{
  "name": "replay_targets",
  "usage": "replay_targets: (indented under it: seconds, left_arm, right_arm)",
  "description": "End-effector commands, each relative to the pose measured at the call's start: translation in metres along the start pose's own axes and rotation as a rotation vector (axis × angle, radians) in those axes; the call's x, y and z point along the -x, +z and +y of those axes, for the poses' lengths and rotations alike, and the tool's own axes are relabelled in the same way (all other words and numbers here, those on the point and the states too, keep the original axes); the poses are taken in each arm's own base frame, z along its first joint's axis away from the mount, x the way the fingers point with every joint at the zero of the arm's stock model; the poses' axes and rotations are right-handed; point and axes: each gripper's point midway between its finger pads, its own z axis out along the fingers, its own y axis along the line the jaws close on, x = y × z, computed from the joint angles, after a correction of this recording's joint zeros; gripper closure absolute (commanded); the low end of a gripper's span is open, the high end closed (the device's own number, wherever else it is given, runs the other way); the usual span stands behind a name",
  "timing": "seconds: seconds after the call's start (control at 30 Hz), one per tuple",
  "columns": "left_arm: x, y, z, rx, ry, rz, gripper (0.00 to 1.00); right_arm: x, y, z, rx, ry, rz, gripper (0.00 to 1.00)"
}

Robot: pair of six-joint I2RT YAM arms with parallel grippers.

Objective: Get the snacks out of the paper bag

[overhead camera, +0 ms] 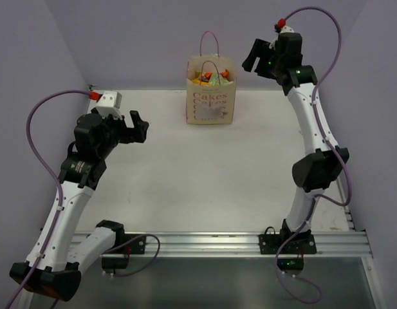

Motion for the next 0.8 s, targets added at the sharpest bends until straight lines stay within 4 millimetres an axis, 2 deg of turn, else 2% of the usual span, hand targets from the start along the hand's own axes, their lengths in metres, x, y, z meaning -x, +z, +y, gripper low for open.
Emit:
replay_targets:
  seconds: [0.0,0.13,0.3,0.47,0.6,0.77]
  left_arm:
    - [-0.002,-0.001,-0.003,-0.012,-0.006,-0.009,0.00]
    - [-0.010,0.001,-0.003,-0.018,-0.015,0.011,0.00]
    - [-0.017,0.001,-0.002,-0.017,-0.019,0.028,0.00]
    - [-0.025,0.000,-0.001,-0.016,-0.022,0.046,0.00]
    - [-0.029,-0.002,-0.002,-0.018,-0.024,0.056,0.00]
    - [-0.032,-0.004,-0.002,-0.018,-0.025,0.064,0.00]
  right_arm:
    - [0.004,0.015,0.008,-0.024,-0.040,-0.006,0.22]
    - [-0.007,0.045,0.014,-0.010,-0.049,-0.025,0.23]
    - [-0.028,0.079,0.009,-0.029,-0.052,-0.013,0.23]
    - [-0.041,0.097,0.007,-0.042,-0.049,-0.009,0.30]
    - [-0.044,0.105,0.003,-0.056,-0.048,-0.013,0.40]
    - [-0.042,0.105,0.006,-0.053,-0.062,-0.023,0.63]
